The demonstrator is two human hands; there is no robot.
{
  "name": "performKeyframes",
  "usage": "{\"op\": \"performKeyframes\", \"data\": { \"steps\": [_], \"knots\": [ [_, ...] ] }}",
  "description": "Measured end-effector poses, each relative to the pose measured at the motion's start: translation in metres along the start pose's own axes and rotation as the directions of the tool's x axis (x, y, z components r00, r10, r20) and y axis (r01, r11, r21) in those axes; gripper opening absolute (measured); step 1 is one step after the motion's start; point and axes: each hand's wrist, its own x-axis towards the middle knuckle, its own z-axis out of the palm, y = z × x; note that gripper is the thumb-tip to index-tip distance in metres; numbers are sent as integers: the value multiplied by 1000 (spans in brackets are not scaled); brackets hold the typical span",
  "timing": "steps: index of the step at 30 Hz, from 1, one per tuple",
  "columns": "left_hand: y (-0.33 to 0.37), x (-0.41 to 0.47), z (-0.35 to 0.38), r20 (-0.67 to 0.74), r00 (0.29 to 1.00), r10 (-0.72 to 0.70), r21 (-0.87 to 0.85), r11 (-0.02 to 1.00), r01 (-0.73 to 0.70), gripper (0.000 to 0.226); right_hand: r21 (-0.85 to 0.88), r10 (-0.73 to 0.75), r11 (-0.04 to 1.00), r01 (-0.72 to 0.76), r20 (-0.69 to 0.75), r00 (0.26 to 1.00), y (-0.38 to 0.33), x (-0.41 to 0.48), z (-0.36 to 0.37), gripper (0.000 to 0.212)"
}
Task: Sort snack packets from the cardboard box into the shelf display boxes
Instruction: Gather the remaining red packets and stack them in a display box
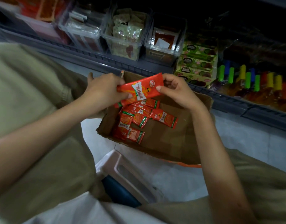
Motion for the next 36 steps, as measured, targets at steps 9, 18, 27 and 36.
{"op": "performKeyframes", "data": {
  "steps": [9,18,27,36],
  "knots": [
    [10,-5,8,107,982,155,-644,763,-50,19,153,-110,982,114,-37,993,-22,11,21,13],
    [6,-5,5,-8,1000,16,-726,688,-17,14,-528,721,580,-620,-20,692,133,9,-14,42],
    [-5,-7,15,32,997,-68,-656,751,72,25,-565,739,518,-642,-83,669,221,-37,45,110],
    [-5,-5,19,3,999,-51,-624,781,42,28,-730,770,248,-637,-250,586,221,-43,57,80]
  ]
}}
